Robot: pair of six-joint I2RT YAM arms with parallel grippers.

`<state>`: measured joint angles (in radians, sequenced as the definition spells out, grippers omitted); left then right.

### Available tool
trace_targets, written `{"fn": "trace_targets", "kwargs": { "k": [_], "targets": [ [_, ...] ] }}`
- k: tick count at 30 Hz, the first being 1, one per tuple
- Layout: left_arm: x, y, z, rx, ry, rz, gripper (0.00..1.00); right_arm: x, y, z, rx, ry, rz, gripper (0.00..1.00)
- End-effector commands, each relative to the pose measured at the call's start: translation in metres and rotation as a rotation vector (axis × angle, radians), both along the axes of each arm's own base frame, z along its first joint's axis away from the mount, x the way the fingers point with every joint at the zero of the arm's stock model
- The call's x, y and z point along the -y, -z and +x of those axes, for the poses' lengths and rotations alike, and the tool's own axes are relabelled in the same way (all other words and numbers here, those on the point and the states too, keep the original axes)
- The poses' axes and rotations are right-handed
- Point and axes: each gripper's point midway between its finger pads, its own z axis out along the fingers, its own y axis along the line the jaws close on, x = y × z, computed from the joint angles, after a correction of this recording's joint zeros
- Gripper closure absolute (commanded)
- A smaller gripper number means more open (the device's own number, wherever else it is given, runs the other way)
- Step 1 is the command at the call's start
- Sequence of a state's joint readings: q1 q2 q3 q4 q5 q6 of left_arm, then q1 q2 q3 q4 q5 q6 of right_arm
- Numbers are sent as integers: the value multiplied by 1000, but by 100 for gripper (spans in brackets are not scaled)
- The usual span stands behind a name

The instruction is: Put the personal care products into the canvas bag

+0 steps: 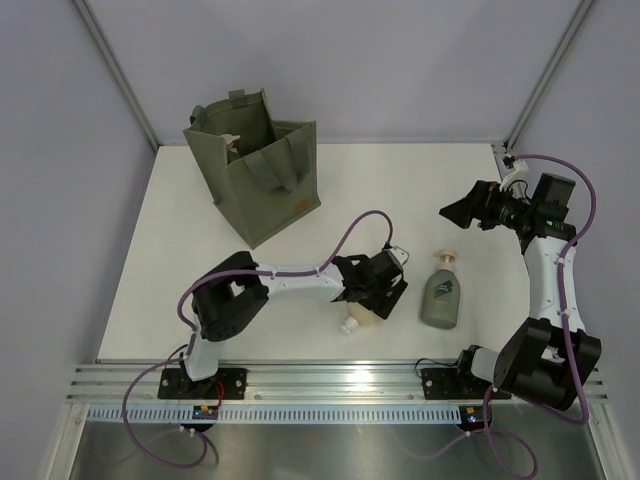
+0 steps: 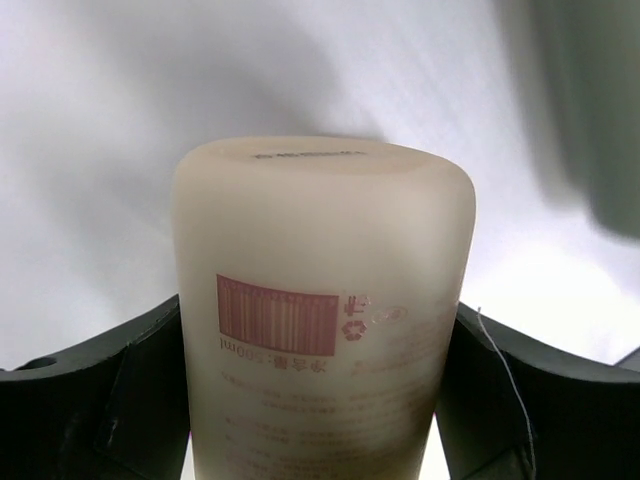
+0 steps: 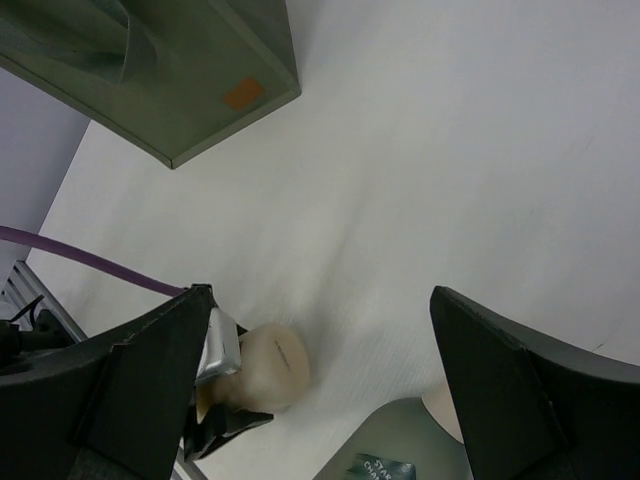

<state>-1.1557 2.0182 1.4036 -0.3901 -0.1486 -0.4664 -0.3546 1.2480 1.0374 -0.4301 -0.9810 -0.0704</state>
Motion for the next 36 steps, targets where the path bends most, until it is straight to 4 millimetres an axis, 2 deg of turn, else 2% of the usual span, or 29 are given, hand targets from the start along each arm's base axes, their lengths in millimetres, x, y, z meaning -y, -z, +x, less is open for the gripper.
{"fn": "trace_targets", "kwargs": {
  "k": [1,3,4,7,8,11,12,14,15,16,18,19,21,22,23,24,25,26,27,29,31,33,36],
  "targets": [
    [-3,-55,27,82,62,-162,100,0,-13,1,56,-9,-8,0],
    [-11,-62,27,73,85,-192,100,0,-13,1,57,-8,-10,1],
    [-15,-77,33,94,77,-224,100,1,-13,1,58,-9,-11,0],
    [-24,-99,40,125,99,-255,100,1,-13,1,58,-8,-13,0],
    [-25,-119,42,156,114,-284,100,1,-13,1,60,-7,-15,0],
    [-38,-150,57,204,94,-318,100,1,-13,1,61,-8,-16,0],
    [-42,-173,62,235,84,-356,100,1,-13,1,59,-8,-15,0],
    [-57,-196,78,265,45,-388,100,1,-13,1,59,-8,-15,0],
    [-62,-216,80,288,47,-428,100,1,-13,1,60,-9,-15,0],
    [-71,-234,92,317,22,-455,100,1,-12,1,58,-9,-14,1],
    [-81,-263,101,359,17,-497,100,1,-12,2,56,-9,-13,1],
    [-93,-290,114,407,-12,-527,100,1,-11,2,55,-9,-13,1],
    [-106,-320,126,460,-31,-566,100,1,-11,2,53,-9,-12,1],
    [-120,-333,141,492,-70,-577,100,1,-11,2,54,-9,-13,0],
    [-128,-359,149,540,-89,-612,100,1,-10,2,50,-9,-11,0],
    [-135,-372,157,564,-101,-632,100,1,-10,3,50,-9,-12,1],
    [-152,-383,176,600,-149,-643,100,2,-9,3,48,-9,-11,1],
    [-161,-406,184,639,-172,-681,100,2,-8,3,46,-9,-10,0],
    [-180,-421,201,689,-218,-704,100,1,-8,3,43,-11,-9,0],
    [-196,-433,221,706,-276,-748,100,1,-8,3,43,-11,-9,1],
    [-222,-458,241,787,-333,-794,100,1,-7,3,42,-11,-9,0],
    [-238,-471,260,856,-392,-826,100,1,-7,3,40,-13,-7,0],
    [-269,-481,288,954,-486,-817,100,2,-6,4,36,-13,-7,1]
  ]
}}
